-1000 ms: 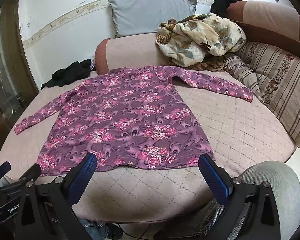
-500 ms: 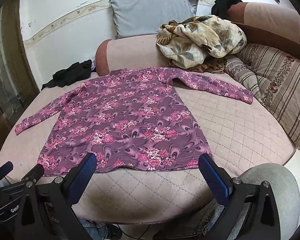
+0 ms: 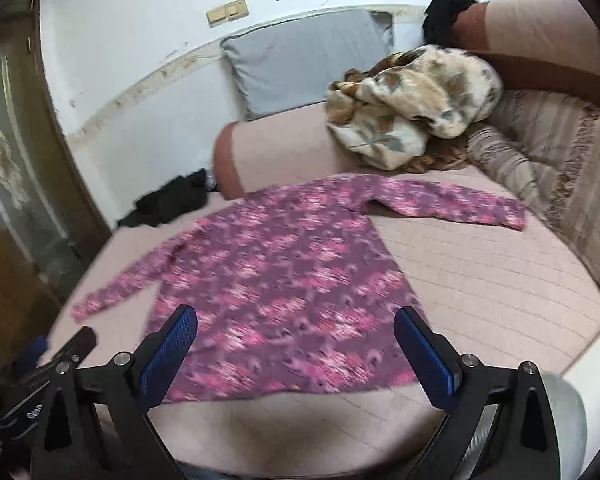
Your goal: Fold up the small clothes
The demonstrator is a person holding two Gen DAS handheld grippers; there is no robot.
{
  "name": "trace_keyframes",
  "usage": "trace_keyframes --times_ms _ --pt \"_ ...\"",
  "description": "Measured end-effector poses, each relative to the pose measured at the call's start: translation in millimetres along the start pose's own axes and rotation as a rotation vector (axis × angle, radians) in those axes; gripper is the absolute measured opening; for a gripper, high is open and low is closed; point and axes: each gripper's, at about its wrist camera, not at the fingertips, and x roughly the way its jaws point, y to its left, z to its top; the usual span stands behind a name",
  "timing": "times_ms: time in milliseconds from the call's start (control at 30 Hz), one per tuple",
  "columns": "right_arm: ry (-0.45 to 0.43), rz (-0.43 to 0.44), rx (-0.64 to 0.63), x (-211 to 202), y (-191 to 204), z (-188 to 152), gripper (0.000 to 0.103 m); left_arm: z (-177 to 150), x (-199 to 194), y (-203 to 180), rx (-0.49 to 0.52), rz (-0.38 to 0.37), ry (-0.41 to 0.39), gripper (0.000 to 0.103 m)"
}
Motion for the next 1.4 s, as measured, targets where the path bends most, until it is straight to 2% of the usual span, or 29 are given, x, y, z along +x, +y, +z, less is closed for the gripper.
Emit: trace_keyframes --times_ms 133,267,400,533,667,800,900,1000,1033,1067,1167,1233,1267,1300,1333,1367,1400 --pt "0.067 0.076 0.039 8.7 -14.6 31.6 0.101 21.8 10.6 -14.1 0.011 -0.013 0.026 0.103" --pt "0.088 0.036 0.054 24.5 -35.0 55.5 0.101 41.1 25.3 -39.2 0.06 -0.005 0.034 0.103" --pt "0.116 0.045 0.093 50.7 -64.4 87.4 0.101 58.1 46.7 -63.4 0.062 -0.041 0.044 0.103" --pt "0.113 0.045 0.145 78.5 -100.2 137.1 0.101 82.3 79.3 -99.8 0.079 -0.072 0.075 0.103" --pt "0.092 0.033 0.233 106.6 -149.3 185.3 0.101 101.8 106.8 -137.5 0.115 -0.103 0.064 0.103" --pt "0.092 -0.036 0.352 143.5 -216.1 209.4 0.097 113.9 147.1 -174.9 0.112 -0.168 0.106 0.103" --pt "0.145 -0.127 0.439 172.2 -278.9 202.6 0.085 110.7 181.1 -206.3 0.119 -0.223 0.145 0.103" --pt "0.18 -0.253 0.53 183.2 -340.7 177.2 0.084 95.7 211.5 -238.7 0.137 -0.261 0.196 0.103" --pt "0.197 -0.321 0.551 183.2 -359.6 166.3 0.083 89.4 219.5 -248.2 0.139 -0.277 0.217 0.103" --pt "0.224 -0.372 0.56 184.4 -375.8 157.9 0.079 82.5 226.8 -257.7 0.141 -0.294 0.238 0.103" --pt "0.241 -0.446 0.572 186.1 -413.4 143.0 0.077 62.4 238.0 -281.3 0.169 -0.316 0.268 0.103" --pt "0.295 -0.465 0.632 198.0 -434.9 127.6 0.075 51.8 241.4 -289.4 0.172 -0.323 0.293 0.103" --pt "0.323 -0.451 0.681 205.9 -444.4 118.1 0.066 47.9 241.6 -291.5 0.164 -0.329 0.307 0.103" --pt "0.322 -0.459 0.697 209.5 -446.6 113.9 0.065 45.3 240.7 -292.5 0.155 -0.333 0.319 0.103" --pt "0.312 -0.487 0.663 212.3 -442.8 116.1 0.065 44.7 239.4 -292.8 0.151 -0.337 0.322 0.103" --pt "0.312 -0.519 0.61 214.7 -435.7 121.2 0.058 44.2 235.2 -290.9 0.148 -0.338 0.319 0.103" --pt "0.309 -0.52 0.587 216.9 -431.6 123.1 0.039 44.6 230.3 -287.5 0.146 -0.332 0.316 0.103"
